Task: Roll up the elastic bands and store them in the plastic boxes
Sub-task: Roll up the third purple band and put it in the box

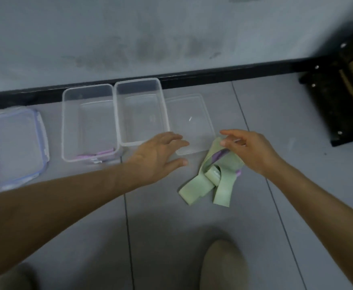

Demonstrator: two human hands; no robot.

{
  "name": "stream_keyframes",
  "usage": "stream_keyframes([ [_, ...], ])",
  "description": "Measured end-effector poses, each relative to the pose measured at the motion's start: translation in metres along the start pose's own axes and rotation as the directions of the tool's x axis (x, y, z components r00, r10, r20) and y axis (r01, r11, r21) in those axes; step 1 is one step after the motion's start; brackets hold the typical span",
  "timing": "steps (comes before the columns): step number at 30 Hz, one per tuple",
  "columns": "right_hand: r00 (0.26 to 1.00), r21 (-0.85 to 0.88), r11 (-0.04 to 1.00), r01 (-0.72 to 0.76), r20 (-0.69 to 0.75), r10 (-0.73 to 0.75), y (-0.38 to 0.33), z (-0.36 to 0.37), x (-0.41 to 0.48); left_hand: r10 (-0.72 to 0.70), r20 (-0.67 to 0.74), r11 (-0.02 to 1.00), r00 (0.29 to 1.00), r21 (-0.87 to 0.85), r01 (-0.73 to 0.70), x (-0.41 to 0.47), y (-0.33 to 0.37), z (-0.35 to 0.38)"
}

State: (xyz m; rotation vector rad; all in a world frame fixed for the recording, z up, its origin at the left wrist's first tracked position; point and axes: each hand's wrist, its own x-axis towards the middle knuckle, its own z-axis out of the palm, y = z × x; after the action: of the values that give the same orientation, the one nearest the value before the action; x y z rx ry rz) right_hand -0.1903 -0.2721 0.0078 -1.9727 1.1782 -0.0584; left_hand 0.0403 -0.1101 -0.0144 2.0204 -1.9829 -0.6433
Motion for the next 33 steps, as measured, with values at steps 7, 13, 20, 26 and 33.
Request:
stream_keyframes([
  [7,0.954,-0.026,0.965,-0.261,-0.159,0.254,0.112,0.019,-0.02,0.139,0.097,0.985,0.985,0.092,-0.148,0.055,0.06,0.105],
  [13,0.931,0.061,0.951,-0.304,-0.192,0.31,0.134,0.054,-0.027,0.09,0.214,0.952,0.973,0.268,-0.147,0.073,0.087,0.149],
  [20,0.911,0.362,0.884,-0.296,-0.17,0.375,0.133,0.068,-0.025,0.093,0.185,0.932,0.978,0.331,-0.151,0.07,0.078,0.148],
  [26,0.816,0.724,0.628,-0.285,-0.16,0.555,0.131,0.052,-0.029,0.119,0.039,0.93,0.992,0.346,-0.126,0.067,0.073,0.152],
  [33,0.779,0.871,0.492,-0.02,-0.295,0.553,0.113,-0.002,-0.053,0.067,0.043,0.951,0.997,0.299,-0.076,0.069,0.077,0.15],
])
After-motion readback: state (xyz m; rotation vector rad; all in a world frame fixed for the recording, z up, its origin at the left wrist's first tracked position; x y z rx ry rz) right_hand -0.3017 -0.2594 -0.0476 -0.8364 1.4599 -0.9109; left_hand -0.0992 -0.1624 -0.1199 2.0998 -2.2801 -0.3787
